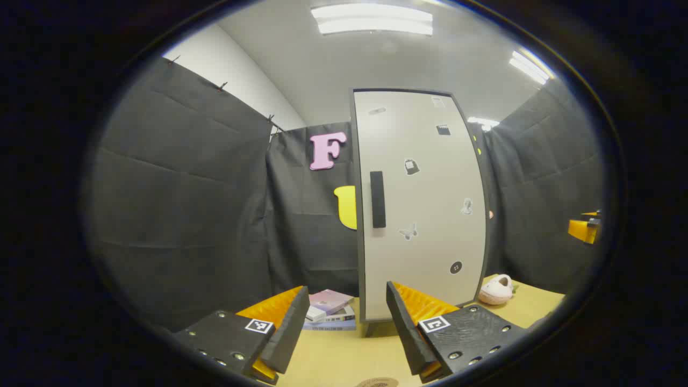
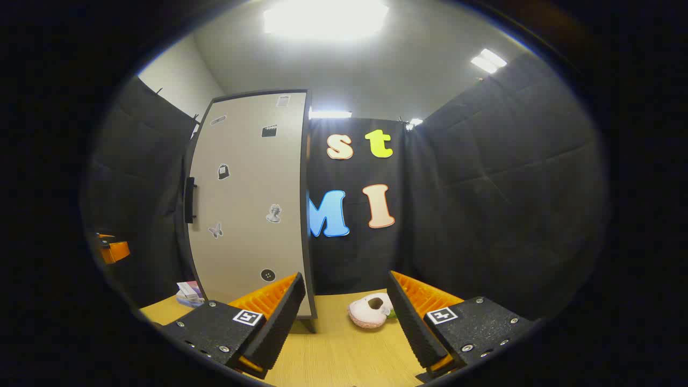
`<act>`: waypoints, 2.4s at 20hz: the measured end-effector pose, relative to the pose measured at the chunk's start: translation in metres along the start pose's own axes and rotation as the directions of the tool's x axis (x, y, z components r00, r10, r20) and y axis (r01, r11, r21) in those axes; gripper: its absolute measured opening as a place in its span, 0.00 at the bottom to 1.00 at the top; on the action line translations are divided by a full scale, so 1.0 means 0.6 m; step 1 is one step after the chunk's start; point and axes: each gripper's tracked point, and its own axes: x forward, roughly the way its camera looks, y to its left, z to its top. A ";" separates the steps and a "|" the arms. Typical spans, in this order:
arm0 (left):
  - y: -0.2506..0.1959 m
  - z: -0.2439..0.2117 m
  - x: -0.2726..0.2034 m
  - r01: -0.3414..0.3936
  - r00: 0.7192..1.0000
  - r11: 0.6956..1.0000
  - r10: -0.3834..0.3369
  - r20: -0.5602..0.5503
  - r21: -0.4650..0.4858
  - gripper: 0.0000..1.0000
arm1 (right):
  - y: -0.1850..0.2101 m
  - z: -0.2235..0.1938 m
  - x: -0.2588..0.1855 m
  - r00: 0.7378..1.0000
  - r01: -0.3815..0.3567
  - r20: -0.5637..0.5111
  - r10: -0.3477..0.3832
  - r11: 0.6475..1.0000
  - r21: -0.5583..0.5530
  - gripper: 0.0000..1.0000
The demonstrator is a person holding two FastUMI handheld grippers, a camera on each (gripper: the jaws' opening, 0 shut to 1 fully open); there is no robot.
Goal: Open the cabinet door with the right hand, grasp the bottle in the cabinet with the left hand and place it on the coaster, then close the cabinet door with the right hand.
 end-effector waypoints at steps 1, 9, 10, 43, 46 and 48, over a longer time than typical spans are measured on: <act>-0.001 -0.001 0.002 0.001 1.000 1.000 -0.001 0.002 -0.004 0.85 | 0.004 -0.001 0.002 1.000 -0.004 0.000 0.004 1.000 -0.005 0.95; 0.007 -0.006 0.006 -0.007 1.000 1.000 0.007 -0.003 0.015 0.85 | 0.029 -0.013 0.011 0.999 -0.034 -0.022 0.034 0.999 -0.009 0.95; 0.008 -0.009 0.004 -0.009 1.000 1.000 0.009 -0.004 0.020 0.85 | 0.031 -0.013 0.011 0.999 -0.036 -0.020 0.036 0.999 -0.010 0.95; 0.236 -0.011 -0.136 -0.266 0.964 0.960 0.265 0.029 0.092 0.85 | 0.309 0.093 0.131 0.956 -0.293 0.045 0.291 0.956 0.030 0.94; 0.269 -0.018 -0.153 -0.303 0.953 0.948 0.302 0.022 0.098 0.84 | 0.349 0.101 0.152 0.949 -0.315 0.044 0.314 0.949 0.032 0.94; 0.290 -0.021 -0.165 -0.323 0.946 0.940 0.322 0.020 0.109 0.85 | 0.374 0.109 0.166 0.945 -0.325 0.048 0.323 0.945 0.036 0.94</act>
